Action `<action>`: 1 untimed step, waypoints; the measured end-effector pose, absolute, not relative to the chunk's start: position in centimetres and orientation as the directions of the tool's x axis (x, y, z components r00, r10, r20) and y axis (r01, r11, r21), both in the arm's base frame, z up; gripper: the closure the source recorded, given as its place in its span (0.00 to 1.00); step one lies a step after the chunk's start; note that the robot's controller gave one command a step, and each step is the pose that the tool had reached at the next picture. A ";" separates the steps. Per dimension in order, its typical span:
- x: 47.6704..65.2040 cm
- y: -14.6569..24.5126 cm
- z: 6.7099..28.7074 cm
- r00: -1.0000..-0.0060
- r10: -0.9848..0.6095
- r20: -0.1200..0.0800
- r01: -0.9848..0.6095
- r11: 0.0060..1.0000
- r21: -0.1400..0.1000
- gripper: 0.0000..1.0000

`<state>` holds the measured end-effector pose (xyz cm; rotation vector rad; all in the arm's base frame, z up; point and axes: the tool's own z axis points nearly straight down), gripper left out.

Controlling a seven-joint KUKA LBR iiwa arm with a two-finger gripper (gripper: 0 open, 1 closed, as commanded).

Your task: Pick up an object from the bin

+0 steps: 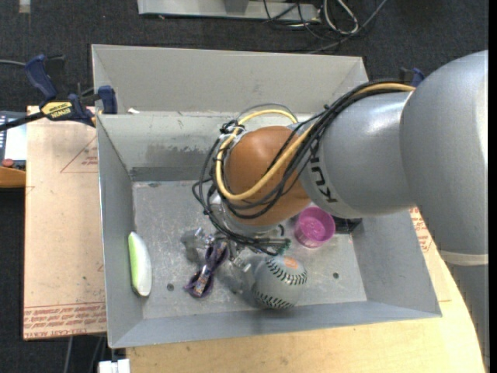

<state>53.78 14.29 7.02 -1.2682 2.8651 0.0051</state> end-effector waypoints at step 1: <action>51.4 16.8 7.0 -0.878 -0.478 0.010 -0.478 0.878 0.007 1.00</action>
Offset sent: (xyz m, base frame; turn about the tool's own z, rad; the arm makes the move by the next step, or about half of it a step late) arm 0.0000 0.0000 0.0000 0.0000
